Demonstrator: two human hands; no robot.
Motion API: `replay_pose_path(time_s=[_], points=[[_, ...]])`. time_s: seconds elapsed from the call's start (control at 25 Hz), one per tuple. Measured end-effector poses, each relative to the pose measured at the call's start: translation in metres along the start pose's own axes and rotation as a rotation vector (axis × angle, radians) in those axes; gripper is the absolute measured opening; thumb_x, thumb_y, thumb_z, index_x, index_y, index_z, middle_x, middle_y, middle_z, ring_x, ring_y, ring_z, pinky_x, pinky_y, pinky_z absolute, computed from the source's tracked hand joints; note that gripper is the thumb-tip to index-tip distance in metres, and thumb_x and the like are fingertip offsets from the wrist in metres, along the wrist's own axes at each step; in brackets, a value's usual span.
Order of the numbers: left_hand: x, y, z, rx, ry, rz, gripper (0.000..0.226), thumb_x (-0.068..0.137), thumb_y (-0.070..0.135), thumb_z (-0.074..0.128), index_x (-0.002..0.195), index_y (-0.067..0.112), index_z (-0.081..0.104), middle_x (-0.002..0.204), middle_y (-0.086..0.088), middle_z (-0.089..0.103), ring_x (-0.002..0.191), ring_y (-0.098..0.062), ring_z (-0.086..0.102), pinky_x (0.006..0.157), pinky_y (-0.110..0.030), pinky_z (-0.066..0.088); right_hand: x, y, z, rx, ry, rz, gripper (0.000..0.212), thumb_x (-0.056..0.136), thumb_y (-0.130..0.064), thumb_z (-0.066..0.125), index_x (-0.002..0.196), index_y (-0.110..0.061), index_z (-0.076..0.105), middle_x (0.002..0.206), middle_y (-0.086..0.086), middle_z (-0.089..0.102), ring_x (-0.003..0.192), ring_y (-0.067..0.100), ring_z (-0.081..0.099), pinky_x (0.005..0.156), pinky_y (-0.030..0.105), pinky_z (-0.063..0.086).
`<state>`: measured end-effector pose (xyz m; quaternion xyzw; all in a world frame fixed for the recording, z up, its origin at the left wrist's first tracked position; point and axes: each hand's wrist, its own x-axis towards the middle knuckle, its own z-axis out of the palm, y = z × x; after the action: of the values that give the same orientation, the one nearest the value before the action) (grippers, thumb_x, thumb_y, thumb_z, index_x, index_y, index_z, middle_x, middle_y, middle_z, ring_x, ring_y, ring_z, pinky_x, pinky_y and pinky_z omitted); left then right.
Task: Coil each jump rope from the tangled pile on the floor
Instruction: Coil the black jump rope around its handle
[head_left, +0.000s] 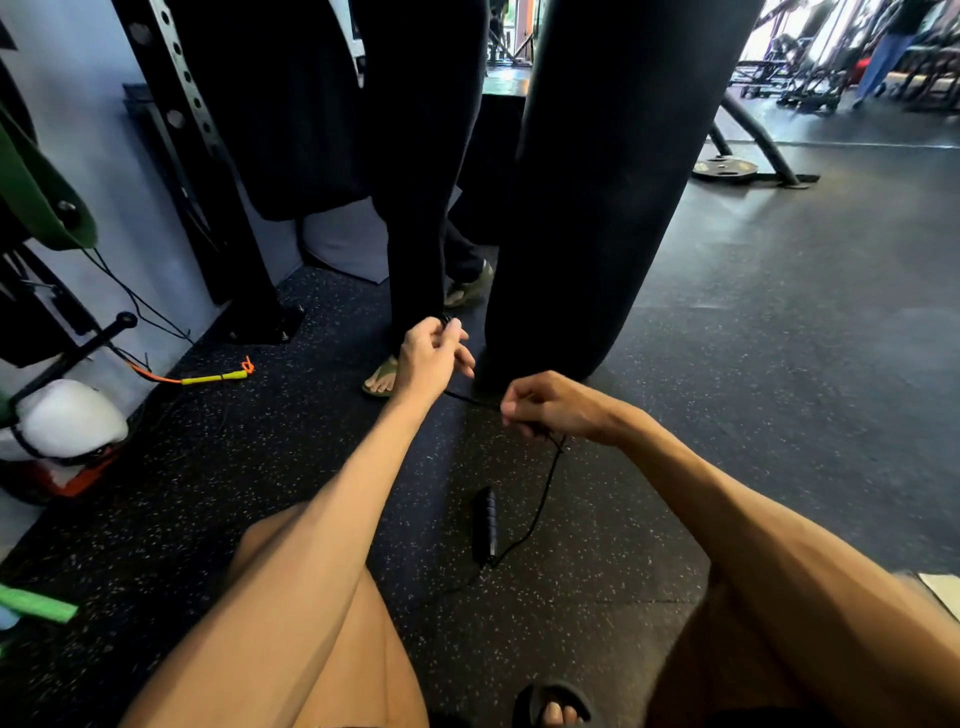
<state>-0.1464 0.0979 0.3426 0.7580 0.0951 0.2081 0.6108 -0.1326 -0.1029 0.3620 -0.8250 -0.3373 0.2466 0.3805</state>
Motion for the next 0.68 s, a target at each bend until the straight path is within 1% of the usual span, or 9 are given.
replay_pose_path(time_s=[0.08, 0.16, 0.2, 0.28, 0.36, 0.44, 0.52, 0.6, 0.68], points=[[-0.004, 0.001, 0.003, 0.083, -0.142, -0.051, 0.030, 0.104, 0.020, 0.043, 0.086, 0.001, 0.059, 0.062, -0.013, 0.064, 0.045, -0.017, 0.060, 0.049, -0.026, 0.048, -0.001, -0.007, -0.006, -0.029, 0.112, -0.110, 0.024, 0.102, -0.021, 0.051, 0.093, -0.003, 0.064, 0.069, 0.002, 0.055, 0.063, 0.016, 0.051, 0.059, 0.029, 0.042], [-0.011, 0.005, 0.008, 0.095, -0.317, -0.110, 0.036, 0.105, 0.020, 0.039, 0.082, 0.002, 0.060, 0.056, -0.012, 0.061, 0.040, -0.017, 0.056, 0.045, -0.024, 0.045, -0.001, -0.009, -0.009, -0.034, 0.234, -0.174, 0.025, 0.102, -0.020, 0.050, 0.092, -0.003, 0.064, 0.071, 0.006, 0.054, 0.065, 0.018, 0.048, 0.059, 0.031, 0.039], [-0.015, 0.008, 0.010, 0.060, -0.401, -0.143, 0.039, 0.106, 0.021, 0.037, 0.081, 0.002, 0.061, 0.052, -0.011, 0.059, 0.039, -0.019, 0.053, 0.043, -0.024, 0.043, 0.000, -0.008, -0.010, -0.045, 0.296, -0.199, 0.025, 0.102, -0.020, 0.050, 0.090, -0.003, 0.064, 0.072, 0.007, 0.054, 0.065, 0.018, 0.047, 0.059, 0.032, 0.039], [-0.024, 0.015, 0.013, -0.025, -0.529, -0.210, 0.045, 0.106, 0.028, 0.036, 0.080, 0.001, 0.061, 0.048, -0.009, 0.051, 0.038, -0.019, 0.046, 0.042, -0.024, 0.039, 0.004, -0.002, -0.011, -0.091, 0.401, -0.227, 0.024, 0.101, -0.022, 0.051, 0.086, -0.008, 0.064, 0.070, 0.004, 0.055, 0.063, 0.016, 0.048, 0.059, 0.036, 0.041], [-0.029, 0.020, 0.015, -0.105, -0.623, -0.254, 0.049, 0.105, 0.035, 0.035, 0.079, 0.002, 0.058, 0.046, -0.006, 0.041, 0.039, -0.019, 0.036, 0.046, -0.026, 0.036, 0.008, 0.003, -0.013, -0.107, 0.468, -0.219, 0.024, 0.100, -0.024, 0.052, 0.083, -0.011, 0.064, 0.066, -0.001, 0.052, 0.061, 0.013, 0.047, 0.058, 0.037, 0.041], [-0.029, 0.022, 0.016, -0.179, -0.677, -0.274, 0.047, 0.104, 0.038, 0.036, 0.076, 0.006, 0.055, 0.043, -0.001, 0.031, 0.038, -0.016, 0.027, 0.049, -0.029, 0.034, 0.008, 0.005, -0.014, -0.071, 0.517, -0.199, 0.024, 0.100, -0.026, 0.054, 0.082, -0.013, 0.063, 0.065, -0.003, 0.051, 0.059, 0.011, 0.046, 0.057, 0.035, 0.039], [-0.027, 0.023, 0.016, -0.260, -0.720, -0.293, 0.044, 0.104, 0.036, 0.037, 0.071, 0.009, 0.051, 0.042, 0.003, 0.024, 0.036, -0.012, 0.020, 0.048, -0.029, 0.029, 0.009, 0.009, -0.015, -0.012, 0.540, -0.156, 0.024, 0.097, -0.031, 0.058, 0.082, -0.014, 0.062, 0.066, -0.003, 0.053, 0.059, 0.011, 0.047, 0.056, 0.032, 0.040], [-0.026, 0.024, 0.017, -0.357, -0.745, -0.335, 0.043, 0.104, 0.033, 0.036, 0.068, 0.011, 0.047, 0.041, 0.006, 0.020, 0.036, -0.010, 0.016, 0.047, -0.028, 0.024, 0.010, 0.014, -0.016, 0.019, 0.570, -0.093, 0.031, 0.094, -0.038, 0.062, 0.085, -0.009, 0.060, 0.068, -0.002, 0.054, 0.061, 0.010, 0.049, 0.056, 0.029, 0.041], [-0.025, 0.025, 0.016, -0.443, -0.728, -0.361, 0.043, 0.104, 0.032, 0.034, 0.068, 0.011, 0.046, 0.041, 0.007, 0.020, 0.036, -0.009, 0.015, 0.047, -0.027, 0.020, 0.012, 0.017, -0.015, 0.042, 0.583, -0.038, 0.037, 0.094, -0.041, 0.061, 0.087, -0.005, 0.058, 0.066, -0.002, 0.053, 0.059, 0.010, 0.048, 0.055, 0.028, 0.040]])
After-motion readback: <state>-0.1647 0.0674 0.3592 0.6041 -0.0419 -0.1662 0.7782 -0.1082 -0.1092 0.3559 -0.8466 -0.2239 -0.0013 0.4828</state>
